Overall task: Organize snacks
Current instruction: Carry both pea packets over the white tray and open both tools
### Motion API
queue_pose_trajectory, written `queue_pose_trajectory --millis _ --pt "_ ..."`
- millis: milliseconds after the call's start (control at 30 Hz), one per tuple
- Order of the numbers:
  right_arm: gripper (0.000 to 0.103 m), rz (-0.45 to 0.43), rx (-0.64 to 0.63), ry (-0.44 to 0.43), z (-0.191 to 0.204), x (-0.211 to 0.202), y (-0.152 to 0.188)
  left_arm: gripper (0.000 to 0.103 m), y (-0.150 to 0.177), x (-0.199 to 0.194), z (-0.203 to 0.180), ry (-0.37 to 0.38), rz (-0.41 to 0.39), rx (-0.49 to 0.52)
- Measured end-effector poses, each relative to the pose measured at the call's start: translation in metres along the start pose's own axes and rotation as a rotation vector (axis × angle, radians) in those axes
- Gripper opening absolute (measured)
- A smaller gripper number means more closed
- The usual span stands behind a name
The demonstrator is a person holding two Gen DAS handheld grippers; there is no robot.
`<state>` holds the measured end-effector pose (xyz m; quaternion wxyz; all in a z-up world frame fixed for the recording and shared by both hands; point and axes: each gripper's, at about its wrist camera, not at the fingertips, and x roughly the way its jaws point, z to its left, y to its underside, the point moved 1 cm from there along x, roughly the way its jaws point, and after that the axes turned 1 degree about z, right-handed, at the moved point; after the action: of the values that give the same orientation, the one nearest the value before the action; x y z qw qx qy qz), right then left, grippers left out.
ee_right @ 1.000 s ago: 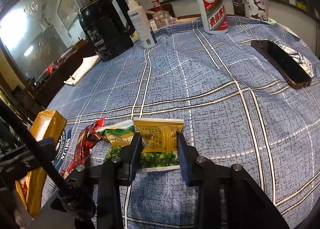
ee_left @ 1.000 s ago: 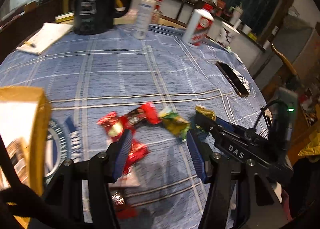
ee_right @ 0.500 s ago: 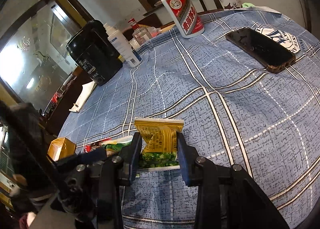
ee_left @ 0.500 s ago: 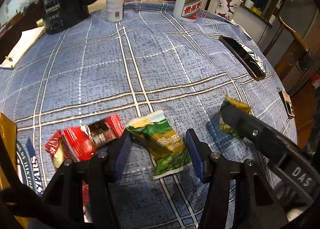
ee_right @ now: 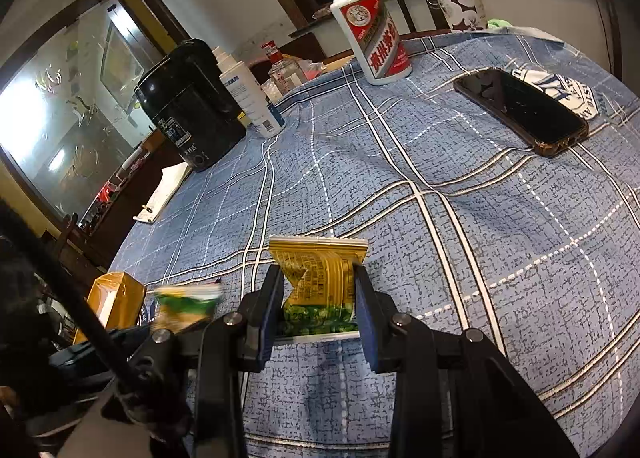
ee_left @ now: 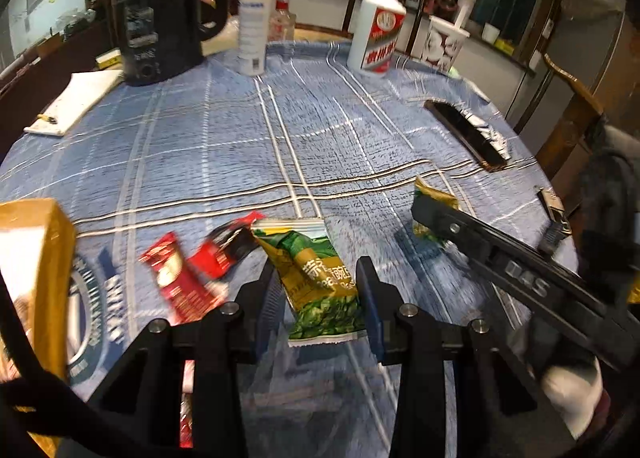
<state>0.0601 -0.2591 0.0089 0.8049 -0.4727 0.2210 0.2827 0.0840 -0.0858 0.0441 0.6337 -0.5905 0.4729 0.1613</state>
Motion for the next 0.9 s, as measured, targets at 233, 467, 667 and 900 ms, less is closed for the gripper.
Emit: queue_pose_trajectory --millis 233,467,667,900 --pt "0.034 0.002 -0.069 -0.038 0.049 -0.029 0.011 0.040 0.020 -0.078 0.048 0.011 -0.083 -0.067" --pt "0.034 -0.002 -0.206 -0.087 0.137 -0.050 0.026 0.040 0.048 -0.146 0.137 -0.100 -0.165 -0.179" --pt "0.034 0.054 -0.334 -0.152 0.216 -0.036 0.050 0.040 0.069 -0.167 0.206 -0.211 -0.172 -0.258" --pt "0.034 0.168 -0.454 -0.193 0.281 0.014 0.086 0.040 0.071 -0.147 0.273 -0.229 -0.133 -0.382"
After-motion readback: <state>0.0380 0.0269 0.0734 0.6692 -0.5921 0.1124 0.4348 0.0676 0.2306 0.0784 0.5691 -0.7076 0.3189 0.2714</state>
